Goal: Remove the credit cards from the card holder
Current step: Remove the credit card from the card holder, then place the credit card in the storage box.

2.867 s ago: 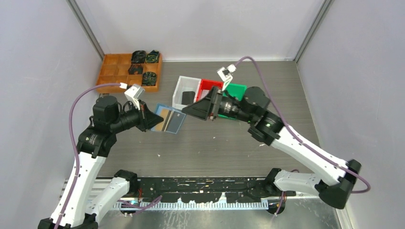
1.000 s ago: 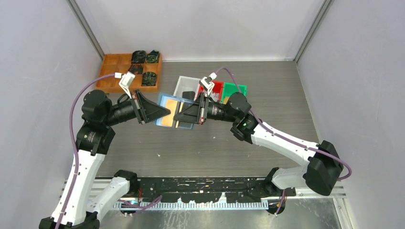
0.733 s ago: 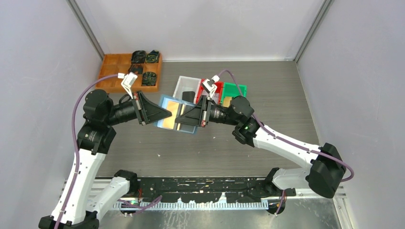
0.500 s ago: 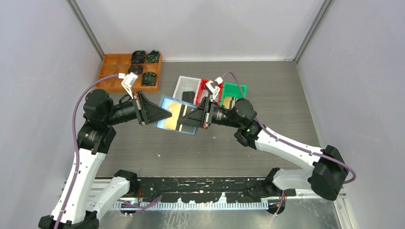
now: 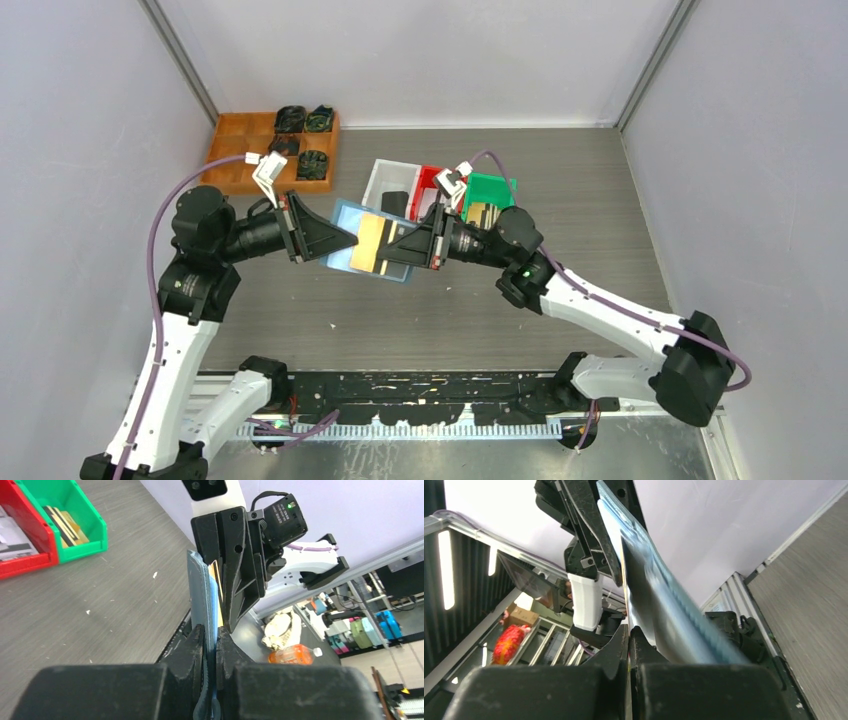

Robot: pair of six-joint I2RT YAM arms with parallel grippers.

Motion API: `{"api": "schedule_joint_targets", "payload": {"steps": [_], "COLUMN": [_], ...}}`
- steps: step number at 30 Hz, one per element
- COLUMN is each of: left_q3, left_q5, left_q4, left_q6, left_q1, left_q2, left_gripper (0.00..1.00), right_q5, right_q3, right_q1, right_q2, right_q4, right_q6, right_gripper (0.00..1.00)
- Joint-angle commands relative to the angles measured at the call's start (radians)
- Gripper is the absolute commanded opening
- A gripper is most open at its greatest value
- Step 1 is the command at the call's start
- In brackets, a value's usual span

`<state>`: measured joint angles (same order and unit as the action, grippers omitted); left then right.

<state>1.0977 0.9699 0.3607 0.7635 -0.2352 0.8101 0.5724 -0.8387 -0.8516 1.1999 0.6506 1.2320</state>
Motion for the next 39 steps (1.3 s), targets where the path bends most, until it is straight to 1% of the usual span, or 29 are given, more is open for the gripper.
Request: {"api": "schedule_joint_targets", "payload": {"steps": [1,4,8,11,13,15,18,19,21,24,26,28,33,39], "left_q3": [0.104,0.131,0.143,0.15,0.151,0.15,0.146,0.144,0.142,0.142,0.141,0.138,0.134,0.128], "left_q5": [-0.041,-0.098,-0.141,-0.168,-0.168,-0.162,-0.148,-0.145,-0.14,-0.133,-0.13,-0.128,-0.109,-0.095], "left_q4": [0.094,0.157,0.184,0.206,0.22,0.225,0.23,0.23,0.238,0.249,0.255,0.255,0.25,0.25], "left_q6": [-0.196,-0.299,-0.363,-0.412,-0.432,-0.441,-0.445,-0.45,-0.46,-0.474,-0.479,-0.48,-0.474,-0.47], "left_q1": [0.011,0.013,0.013,0.012,0.013,0.013,0.012,0.012,0.012,0.013,0.013,0.013,0.013,0.013], "left_q2": [-0.011,-0.011,-0.014,-0.016,-0.017,-0.021,-0.023,-0.023,-0.026,-0.028,-0.032,-0.035,-0.032,-0.04], "left_gripper": [0.0,0.0,0.0,0.0,0.0,0.0,0.0,0.0,0.0,0.0,0.0,0.0,0.0,0.0], "right_q5": [-0.019,-0.017,-0.018,-0.067,-0.104,-0.173,-0.276,-0.302,-0.362,-0.552,-0.665,-0.734,-0.793,-0.794], "right_q3": [-0.004,0.001,-0.015,-0.09,-0.151,-0.205,-0.274,-0.287,-0.298,-0.328,-0.336,-0.351,-0.426,-0.533], "right_q1": [0.063,0.106,0.158,0.22,0.274,0.324,0.401,0.433,0.464,0.472,0.477,0.477,0.481,0.502], "right_q2": [-0.128,-0.195,-0.253,-0.27,-0.267,-0.256,-0.218,-0.195,-0.158,-0.078,-0.027,0.029,0.201,0.388], "right_q4": [-0.133,-0.253,-0.436,-0.727,-0.891,-1.046,-1.234,-1.269,-1.319,-1.402,-1.409,-1.398,-1.353,-1.294], "right_q6": [-0.073,-0.131,-0.205,-0.331,-0.401,-0.472,-0.55,-0.571,-0.6,-0.659,-0.678,-0.693,-0.726,-0.724], "right_gripper": [0.01,0.01,0.01,0.01,0.01,0.01,0.01,0.01,0.01,0.01,0.01,0.01,0.01,0.01]}}
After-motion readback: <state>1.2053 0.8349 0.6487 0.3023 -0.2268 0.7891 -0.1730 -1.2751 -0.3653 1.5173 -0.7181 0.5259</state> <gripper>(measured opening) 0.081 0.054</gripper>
